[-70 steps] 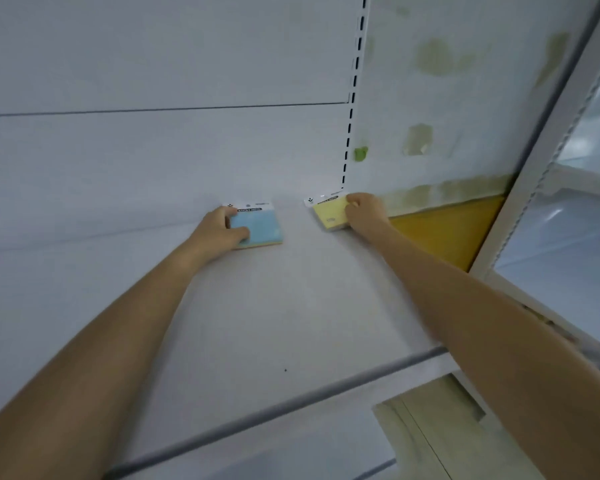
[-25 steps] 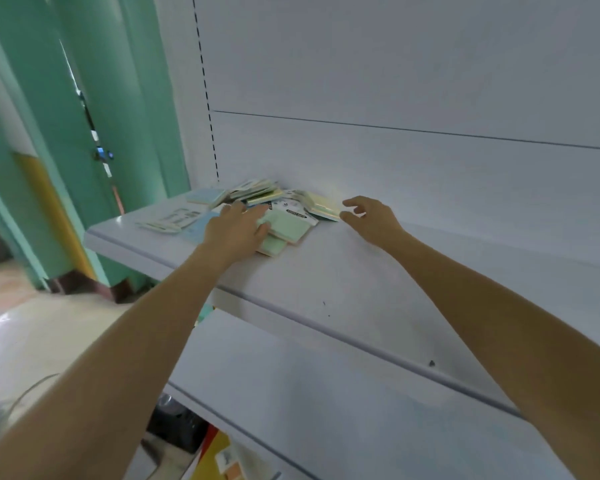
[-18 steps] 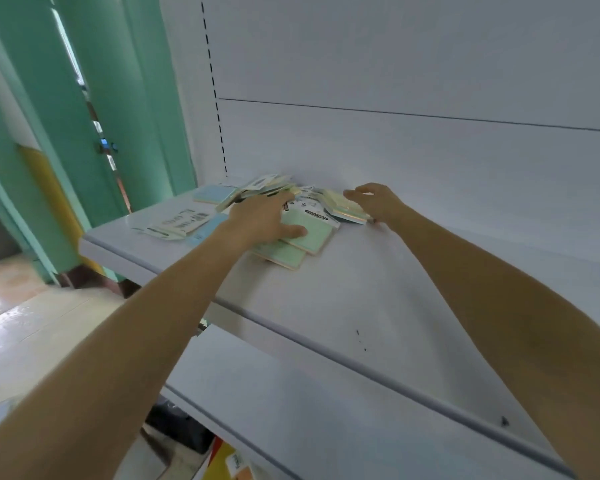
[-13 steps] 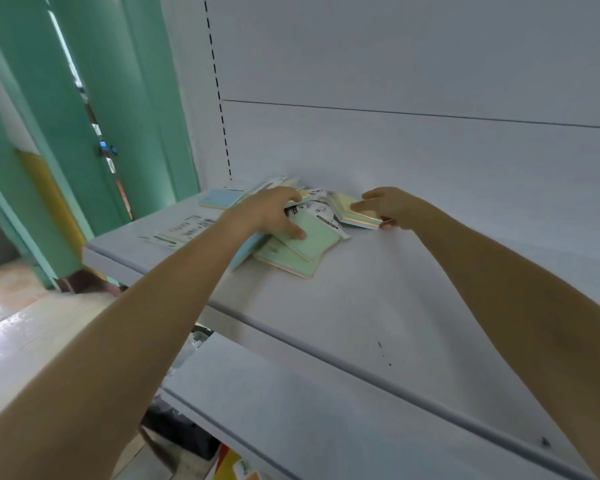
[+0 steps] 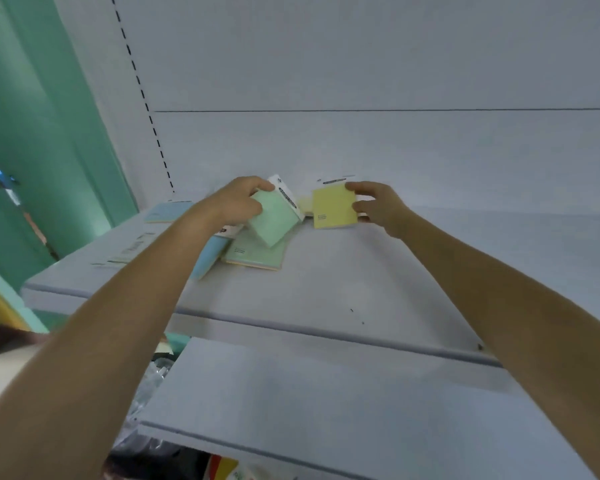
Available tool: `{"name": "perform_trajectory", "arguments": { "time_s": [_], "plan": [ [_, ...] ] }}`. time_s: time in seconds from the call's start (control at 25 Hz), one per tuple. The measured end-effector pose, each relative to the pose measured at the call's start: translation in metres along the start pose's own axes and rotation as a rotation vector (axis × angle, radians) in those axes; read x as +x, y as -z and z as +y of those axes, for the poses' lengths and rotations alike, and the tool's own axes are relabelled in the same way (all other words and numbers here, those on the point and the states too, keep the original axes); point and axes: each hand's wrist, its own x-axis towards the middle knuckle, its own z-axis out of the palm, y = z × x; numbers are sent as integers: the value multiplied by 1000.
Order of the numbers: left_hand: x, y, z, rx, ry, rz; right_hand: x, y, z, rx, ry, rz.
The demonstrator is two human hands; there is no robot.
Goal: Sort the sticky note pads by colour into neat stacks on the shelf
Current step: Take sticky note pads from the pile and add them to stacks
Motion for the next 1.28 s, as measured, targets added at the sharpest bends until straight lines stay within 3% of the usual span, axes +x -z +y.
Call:
{"name": "perform_trajectory", "arguments": {
  "time_s": [0.16,0.52,1.0,1.28],
  "plan": [
    [2,-46,30,-289,-66,151,-49,58,17,-25,20,208],
    [-13,-195,176,-457,-227,59,-163,242,60,-6,-80,527],
    [-4,-367,350,-522,-225,5,-209,485,120,-87,-114,657],
    [26,-364,373,-540,-189,103,-171,496,122,-89,-109,575]
  ]
}}
